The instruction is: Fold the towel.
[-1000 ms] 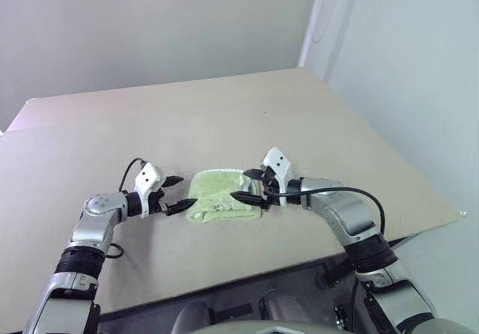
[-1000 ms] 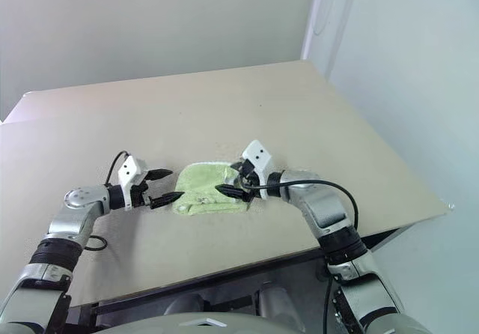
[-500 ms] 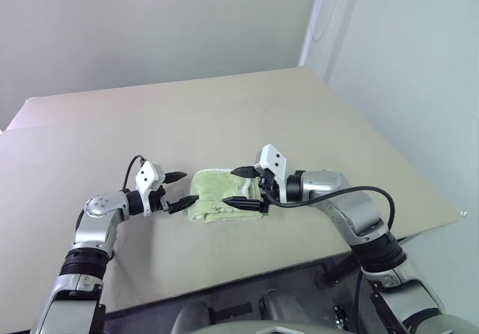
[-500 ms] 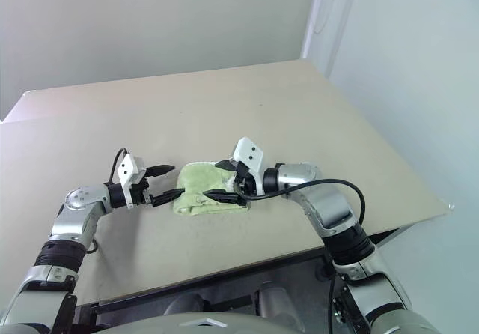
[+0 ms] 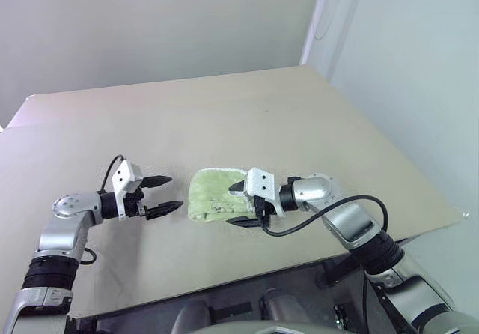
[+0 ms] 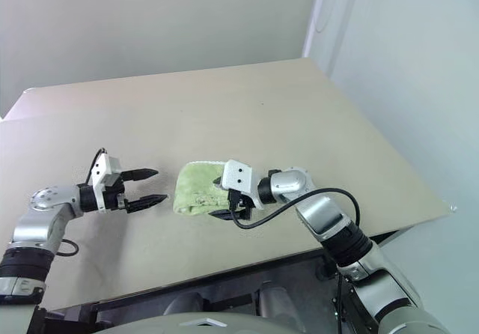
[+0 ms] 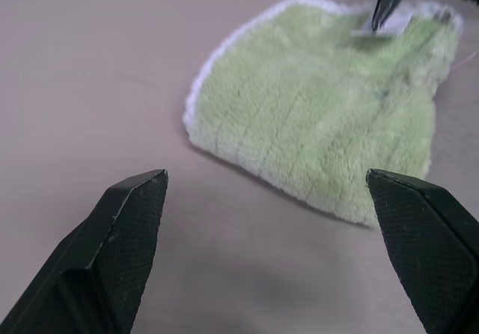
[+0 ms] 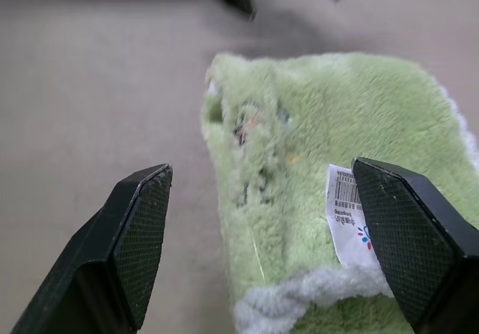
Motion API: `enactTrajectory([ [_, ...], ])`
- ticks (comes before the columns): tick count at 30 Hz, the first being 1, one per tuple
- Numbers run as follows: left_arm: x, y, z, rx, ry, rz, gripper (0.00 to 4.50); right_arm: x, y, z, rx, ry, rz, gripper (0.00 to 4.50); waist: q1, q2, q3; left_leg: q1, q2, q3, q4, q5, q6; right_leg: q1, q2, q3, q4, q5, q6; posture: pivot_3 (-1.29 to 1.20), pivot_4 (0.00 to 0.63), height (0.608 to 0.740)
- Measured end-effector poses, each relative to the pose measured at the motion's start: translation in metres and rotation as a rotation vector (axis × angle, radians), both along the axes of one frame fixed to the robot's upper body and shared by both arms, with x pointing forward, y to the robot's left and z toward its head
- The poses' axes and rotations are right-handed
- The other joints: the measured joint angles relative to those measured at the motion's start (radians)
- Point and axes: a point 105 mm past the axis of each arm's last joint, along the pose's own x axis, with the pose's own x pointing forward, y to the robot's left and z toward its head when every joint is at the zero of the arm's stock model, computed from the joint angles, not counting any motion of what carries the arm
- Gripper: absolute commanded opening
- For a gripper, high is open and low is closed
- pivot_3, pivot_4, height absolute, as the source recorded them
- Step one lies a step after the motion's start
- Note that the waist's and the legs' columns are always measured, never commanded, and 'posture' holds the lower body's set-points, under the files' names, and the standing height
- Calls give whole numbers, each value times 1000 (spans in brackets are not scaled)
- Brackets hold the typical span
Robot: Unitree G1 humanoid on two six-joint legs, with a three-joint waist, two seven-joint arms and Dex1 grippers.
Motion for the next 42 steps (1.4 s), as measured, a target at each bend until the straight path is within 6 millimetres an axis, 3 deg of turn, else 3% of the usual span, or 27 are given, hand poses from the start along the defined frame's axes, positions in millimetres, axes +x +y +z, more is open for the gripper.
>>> enactTrajectory([
  [10, -17, 3, -1, 29, 6, 10, 4480, 9, -1, -8, -104, -159, 50, 4042, 3, 0, 0, -1, 0, 0, 0, 0, 0, 0, 0, 0, 0, 0, 0, 0, 0, 740],
  [18, -14, -5, 10, 39, -32, 32, 4480, 7, 7, -1, -77, -262, 105, 4042, 0, 0, 0, 1, 0, 0, 0, 0, 0, 0, 0, 0, 1, 0, 0, 0, 0, 740],
  [28, -12, -14, 19, 33, -40, 32, 4480, 13, 2, -27, -187, -292, 122, 4042, 0, 0, 0, 1, 0, 0, 0, 0, 0, 0, 0, 0, 1, 1, -2, 0, 0, 740],
  [38, -7, -21, 24, 30, -47, 46, 4480, 22, 13, -31, -202, -405, 120, 4042, -5, -1, 0, 17, 0, 0, -1, 0, 0, 14, 1, 0, 1, 1, -2, 0, 0, 740],
  [42, -7, -24, 22, 30, -32, 46, 4500, 23, 12, -33, -214, -411, 121, 2779, -4, -1, 0, 17, 0, 0, 0, 0, 0, 14, 1, 1, 1, 1, -2, 0, 0, 740],
])
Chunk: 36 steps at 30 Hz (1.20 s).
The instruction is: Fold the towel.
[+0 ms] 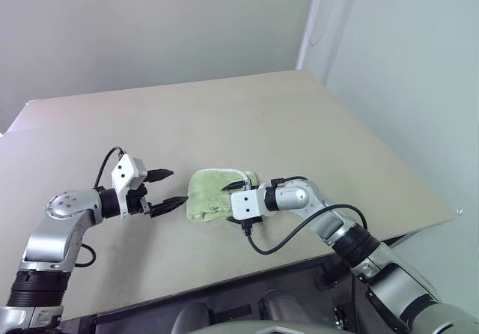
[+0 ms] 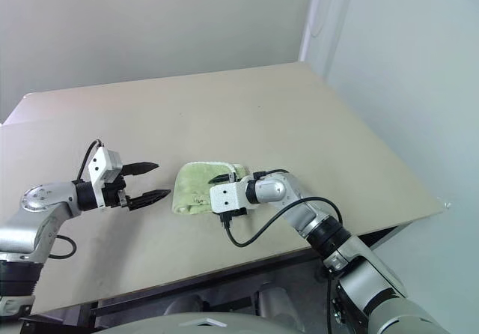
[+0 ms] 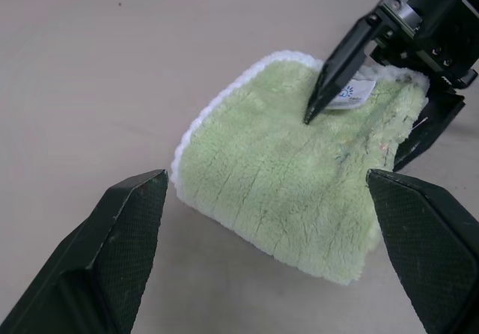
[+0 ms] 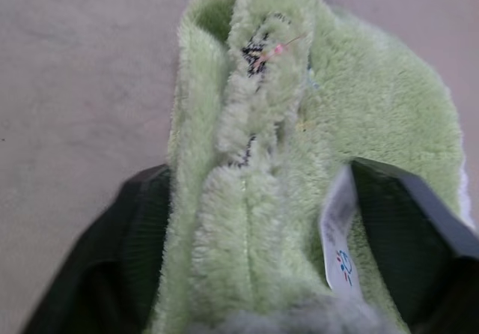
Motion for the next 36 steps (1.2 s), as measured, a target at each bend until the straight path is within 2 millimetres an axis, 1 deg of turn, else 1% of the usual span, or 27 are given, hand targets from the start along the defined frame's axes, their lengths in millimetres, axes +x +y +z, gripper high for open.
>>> enactTrajectory([
  [2, 1, -1, 0, 0, 2, 0, 4500, 0, -1, -1, -5, 1, -3, 2015, 2, 0, 0, -1, 0, 0, -1, 0, 0, -1, 0, 0, 0, 0, 0, 0, 0, 740],
  [6, 5, -3, 5, 1, -19, -1, 4500, 0, -2, -2, -9, 4, -5, 533, 2, 0, 0, -2, 0, 0, -2, 0, 0, -2, 0, 0, -1, 0, 0, 0, 0, 740],
  [7, 6, -3, 7, 2, -25, 1, 4500, 0, -2, -3, -9, 5, -5, 211, 2, 0, 0, -2, 0, 0, -2, 0, 0, -2, 0, 0, -1, 0, 0, 0, 0, 740],
  [8, 7, -3, 8, 2, -30, 5, 4500, -1, -2, -3, -9, 6, -5, 23, 2, 0, 0, -2, 0, 0, -2, 0, 0, -2, 0, 0, -1, 0, 0, 0, 0, 740],
  [13, 7, -4, 6, 8, -26, 6, 4500, -1, -3, -1, 13, 27, -26, 23, 2, 0, 0, -2, 0, 0, -2, 0, 0, -2, 0, 0, -1, 0, 0, 0, 0, 740],
  [15, 7, -4, 6, 10, -26, 7, 4500, 2, -6, 4, 53, 62, -62, 23, 3, 0, 1, -2, 0, 0, -2, 0, 0, -2, 0, 0, -1, 0, 0, 0, 0, 740],
  [16, 7, -4, 5, 12, -25, 8, 4500, 4, -7, 9, 85, 82, -85, 23, 3, 0, 1, -2, 0, 0, -2, 0, 0, -2, 0, 0, -1, 0, 0, 0, 0, 740],
  [17, 7, -4, 5, 12, -25, 8, 4500, 7, -9, 17, 130, 104, -114, 23, 3, 0, 1, -2, 0, 0, -2, 0, 0, -2, 0, 0, -1, 0, 0, 0, 0, 740],
  [19, 8, -4, 5, 11, -26, 8, 4500, 15, -13, 41, 258, 158, -181, 23, 3, 0, 1, -2, 0, 0, -2, 0, 0, -2, 0, 0, -1, 0, 0, 0, 0, 740],
  [23, 9, -5, 5, 6, -24, 9, 4500, 36, -33, 85, 449, 195, -300, 23, 3, 0, 1, -2, 0, 0, -2, 0, 0, -2, 0, 0, -2, 0, 0, 0, 0, 740],
  [25, 10, -4, 2, 5, -14, 12, 4500, 51, -48, 100, 511, 179, -388, 23, 3, 0, 1, -3, 0, 0, -3, 0, 0, -2, 0, 0, -2, 0, 0, 0, 0, 740],
  [28, 10, -6, -2, 6, -4, 8, 4500, 71, -76, 110, 556, 148, -530, 23, 3, 0, 1, -3, 0, 0, -3, 0, 0, -3, 0, 0, -2, 0, 0, 0, 0, 740],
  [31, 13, -8, -3, 1, -3, 4, 4500, 93, -109, 112, 543, 89, -684, 23, 2, 1, 2, -5, 0, 1, -3, 0, 0, -4, -1, 1, -2, 0, 0, 0, 0, 740],
  [33, 16, -6, -4, 2, -11, 9, 4500, 106, -137, 118, 531, 24, -786, 23, 2, 2, 2, -7, -1, 2, -3, 0, 0, -7, -1, 1, -2, 0, 0, 0, 0, 740],
  [36, 17, -4, -8, -2, -3, 12, 4500, 115, -173, 122, 451, -87, -879, 23, 2, 2, 2, -11, -1, 2, -3, 0, 0, -11, 0, 1, -2, 1, -2, 0, 0, 740],
])
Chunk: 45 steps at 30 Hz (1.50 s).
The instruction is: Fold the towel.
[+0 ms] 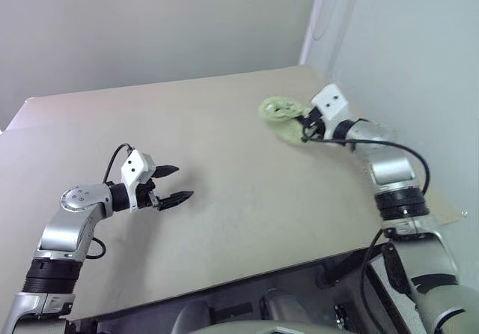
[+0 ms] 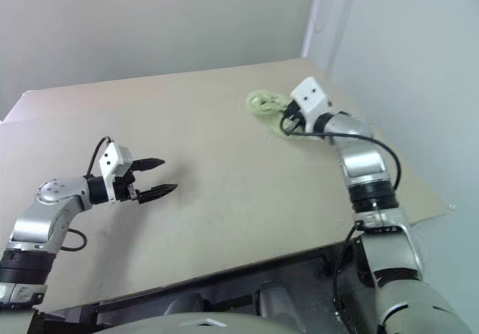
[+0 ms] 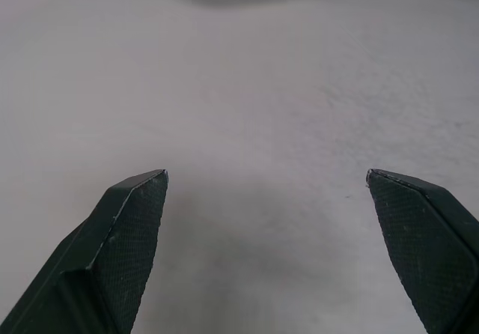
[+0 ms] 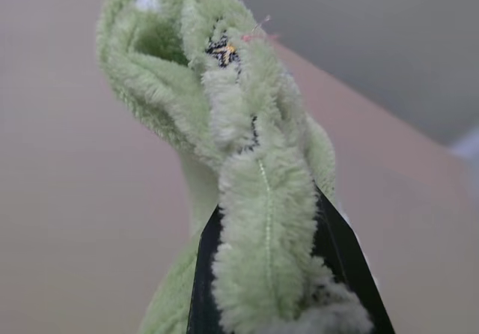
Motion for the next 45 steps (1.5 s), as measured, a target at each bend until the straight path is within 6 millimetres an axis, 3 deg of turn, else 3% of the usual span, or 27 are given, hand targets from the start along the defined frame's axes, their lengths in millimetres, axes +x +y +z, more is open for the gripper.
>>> enactTrajectory([
  [3, 1, -1, -4, -6, 5, -5, 4500, -1, -7, -19, -70, 23, -14, 23, -8, 0, 0, -4, 0, 0, 0, 0, 0, -3, 0, 0, 0, 1, 0, 0, 0, 740],
  [9, 4, 1, -4, -2, -10, -13, 4500, -21, 16, -89, -171, 161, 62, 23, -9, 0, 0, -5, 0, 0, 1, 0, 1, -4, 0, 0, 0, 3, 2, 0, 0, 740],
  [13, 4, 3, -6, -2, -7, -12, 4500, -28, 16, -106, -210, 200, 63, 23, -5, 0, 0, -5, 0, 0, 3, 0, 0, -3, 0, 0, 0, 1, -1, 0, 0, 740],
  [17, 4, 5, -8, 6, -13, -12, 4500, -28, 14, -108, -221, 200, 57, 1165, -1, 0, 0, -4, 0, 0, 3, 0, 1, -3, 0, 0, 1, 1, -1, 0, 0, 740],
  [22, 2, 6, -11, 16, -11, -15, 4500, -36, 11, -113, -208, 239, 88, 2995, 0, 0, 0, -5, 0, 0, 3, 0, 1, -3, 0, 0, 1, 1, 0, 0, 0, 740],
  [26, 0, 7, -13, 17, -3, -14, 4500, -41, 15, -106, -121, 266, 122, 4455, -1, 0, 0, -4, 0, 0, 3, 0, 1, -3, 0, 0, 1, 2, 0, 0, 0, 740],
  [33, 0, 5, -11, 20, -16, -13, 4500, -46, 22, -56, 249, 285, 181, 4455, 1, 0, 0, -4, 0, -1, 3, 0, 1, -2, 0, 0, 1, 3, 2, 0, 0, 740],
  [38, 0, 3, -9, 20, -16, -10, 4500, -20, 21, -12, 464, 195, 90, 4455, -1, 0, 0, -3, 0, -1, 3, 0, 1, -2, 1, 0, 2, 3, 2, 0, 0, 740],
  [40, 0, 2, -9, 20, -10, -6, 4500, -10, 19, -19, 486, 213, 28, 4455, 0, 0, 0, -3, 0, -1, 3, 0, 1, -2, 1, 0, 2, 3, 1, 0, 0, 740],
  [45, 0, 1, -7, 20, -15, -5, 4500, -2, 19, -75, 430, 326, -95, 4455, -1, 1, 0, -6, 0, 0, 3, 0, 1, -3, 0, 0, 0, 3, 2, 0, 0, 740],
])
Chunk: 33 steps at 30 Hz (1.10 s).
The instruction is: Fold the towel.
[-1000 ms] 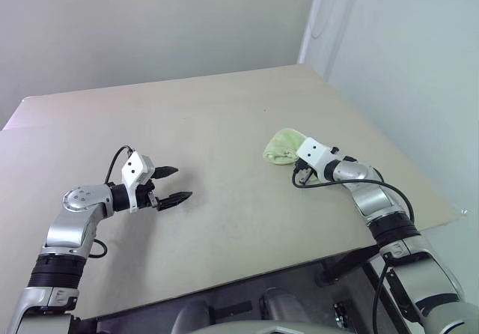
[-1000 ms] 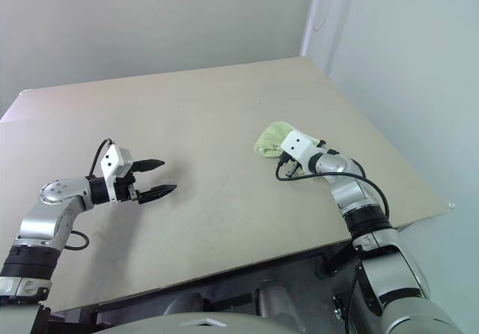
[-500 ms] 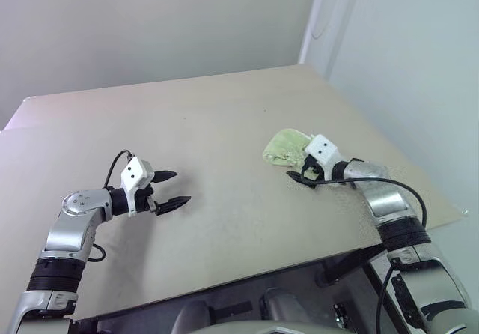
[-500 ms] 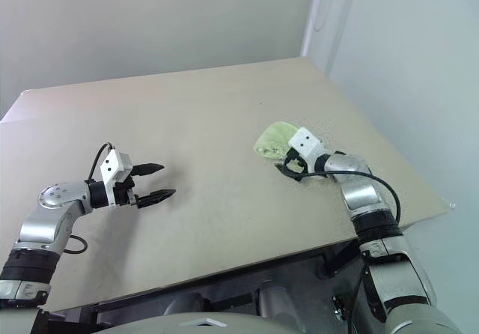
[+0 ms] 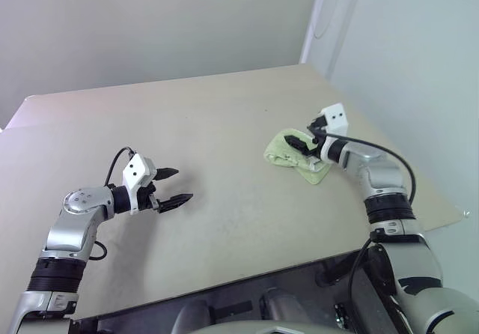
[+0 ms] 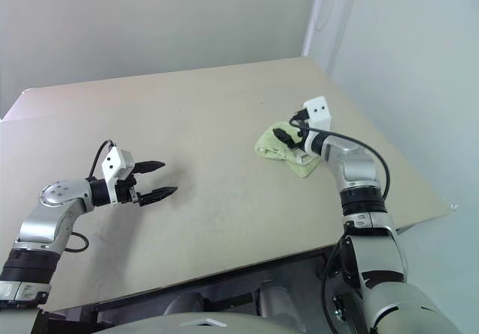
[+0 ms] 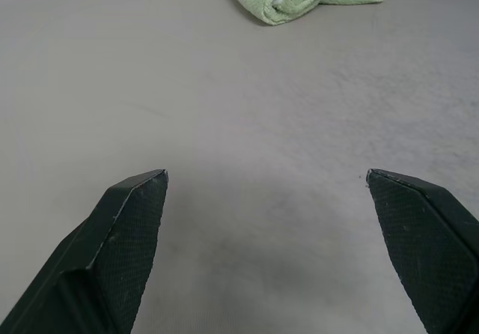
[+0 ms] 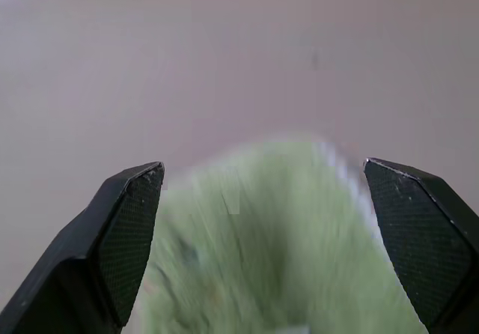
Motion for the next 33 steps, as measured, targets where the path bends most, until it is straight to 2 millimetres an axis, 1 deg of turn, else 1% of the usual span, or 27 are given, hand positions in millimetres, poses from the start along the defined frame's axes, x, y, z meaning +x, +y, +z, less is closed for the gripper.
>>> enactTrajectory([
  [6, -2, -3, 5, -29, 14, 1, 4500, 2, -3, -41, -118, 34, -59, 4455, -8, 0, 0, 1, 0, 0, -1, 0, 0, 0, 0, 0, 1, 0, 0, 0, 0, 740],
  [12, -3, -6, 15, -84, 32, 12, 4500, 8, 2, -49, -147, 21, -74, 4455, -25, -2, -1, 9, 0, -1, 1, 0, 0, 10, 0, 0, 0, -1, -2, 0, 0, 740],
  [14, -3, -5, 18, -88, 33, 16, 4500, 8, 2, -51, -148, 23, -73, 4455, -27, -2, -1, 15, 0, -1, 0, 0, 0, 15, 0, 0, 0, -2, -2, 0, 0, 740],
  [15, -3, -6, 19, -91, 32, 13, 4500, 8, 2, -51, -148, 24, -73, 4455, -27, -2, -1, 16, 0, -1, 0, 0, 0, 16, 0, 0, 0, -4, 1, 0, 0, 740],
  [20, -7, -11, 25, -110, 53, -15, 4500, 9, 2, -49, -144, 26, -73, 4455, -27, -2, -1, 16, 0, -1, 0, 0, 0, 16, 0, 0, 0, -4, 1, 0, 0, 740],
  [24, -7, -10, 25, -106, 55, -12, 4500, 9, -1, -46, -86, 42, -75, 4455, -27, -2, -1, 16, 0, -1, 0, 0, 0, 16, 0, 0, 0, -4, 1, 0, 0, 740],
  [28, -7, -7, 23, -103, 63, -15, 4500, 9, 1, -34, -34, 31, -46, 4455, -30, -1, -1, 15, 0, -1, -1, 0, 0, 15, 0, 0, 0, -4, 1, 0, 0, 740],
  [33, -6, -4, 21, -91, 65, -20, 4500, 4, 14, -11, 19, -30, 37, 4455, -33, 0, 0, 14, 0, -1, -3, 0, 0, 13, 1, 0, 0, -4, 2, 0, 0, 740],
])
